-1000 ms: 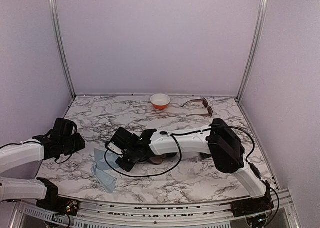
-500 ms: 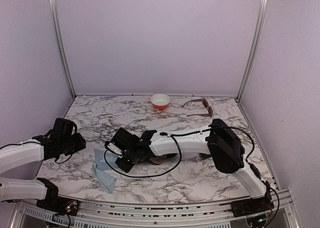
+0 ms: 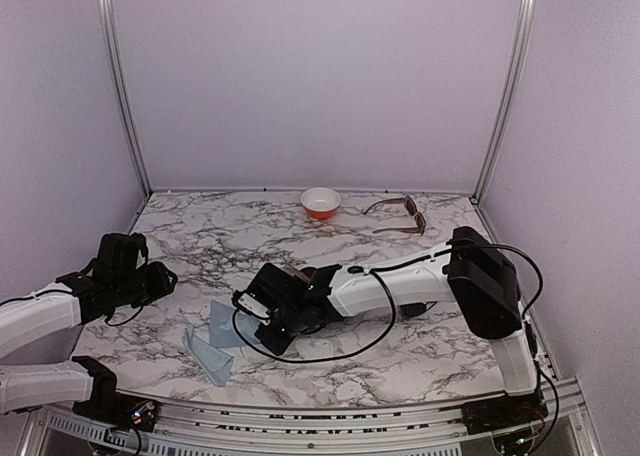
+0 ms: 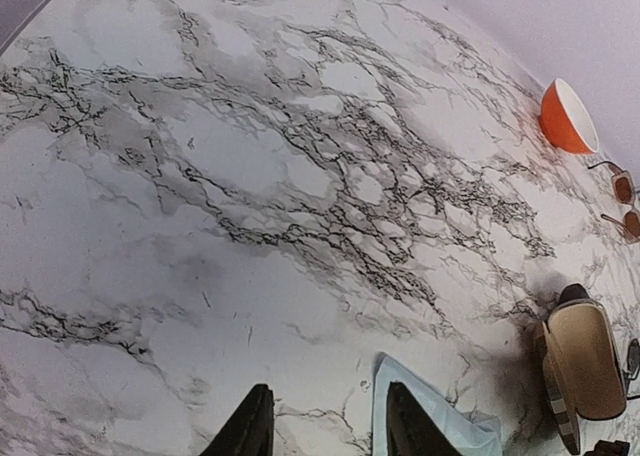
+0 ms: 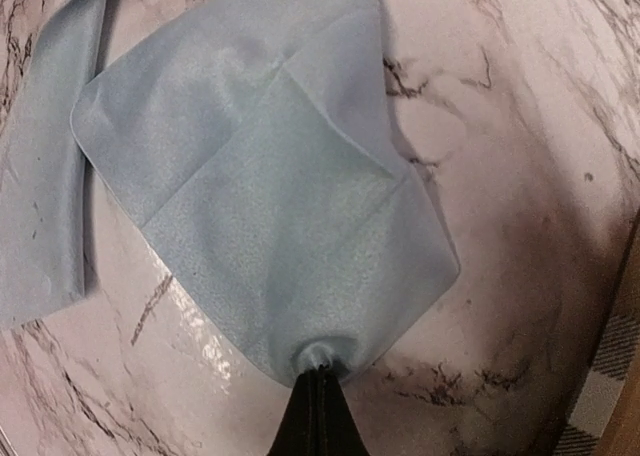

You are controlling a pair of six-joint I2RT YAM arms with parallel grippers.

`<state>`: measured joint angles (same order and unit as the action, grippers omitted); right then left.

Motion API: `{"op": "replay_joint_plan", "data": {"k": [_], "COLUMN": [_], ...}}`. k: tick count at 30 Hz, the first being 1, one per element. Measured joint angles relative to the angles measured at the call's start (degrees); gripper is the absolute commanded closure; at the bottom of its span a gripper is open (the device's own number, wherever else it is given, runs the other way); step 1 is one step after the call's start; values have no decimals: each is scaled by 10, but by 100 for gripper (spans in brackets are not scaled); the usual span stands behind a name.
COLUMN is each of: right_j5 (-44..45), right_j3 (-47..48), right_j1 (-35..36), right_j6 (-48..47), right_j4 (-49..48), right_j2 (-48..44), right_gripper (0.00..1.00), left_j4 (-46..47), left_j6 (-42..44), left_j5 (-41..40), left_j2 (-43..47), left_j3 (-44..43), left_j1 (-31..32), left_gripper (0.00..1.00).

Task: Organize the sunglasses
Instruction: Move the glasses cleaning cloth to the corner of the board.

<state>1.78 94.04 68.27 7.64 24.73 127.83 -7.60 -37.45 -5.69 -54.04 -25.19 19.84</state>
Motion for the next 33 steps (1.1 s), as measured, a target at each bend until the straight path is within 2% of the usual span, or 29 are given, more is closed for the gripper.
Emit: {"op": "replay_joint_plan", "data": {"k": [9,16,21,28,30,31,33], "right_j5": [-2,-9,-12,67,90,98,113], "right_j3": [-140,-288,-371,-438,-442,-443,-443], "right_j1": [20,38,38,33,24,21,15], "right_j6": [28,56,63,74,75,76,80], "right_j4": [-8,-9,-6,36,54,62,76], "right_j2": [-110,-246,-332,-381,-381,-381,-382], "right_gripper": [100,100,100,100,92,81,70], "left_j4": [0,0,0,8,16,18,21], "left_j6": [6,9,9,8,8,8,9], "left_j5": [38,46,43,41,41,42,42], "left_j2": [6,6,0,-16,-26,-30,-39], "left_j3": [11,14,15,15,15,15,15], "left_j1": [22,83,100,107,109,110,111], "left_gripper": [62,62,62,62,62,62,62]}}
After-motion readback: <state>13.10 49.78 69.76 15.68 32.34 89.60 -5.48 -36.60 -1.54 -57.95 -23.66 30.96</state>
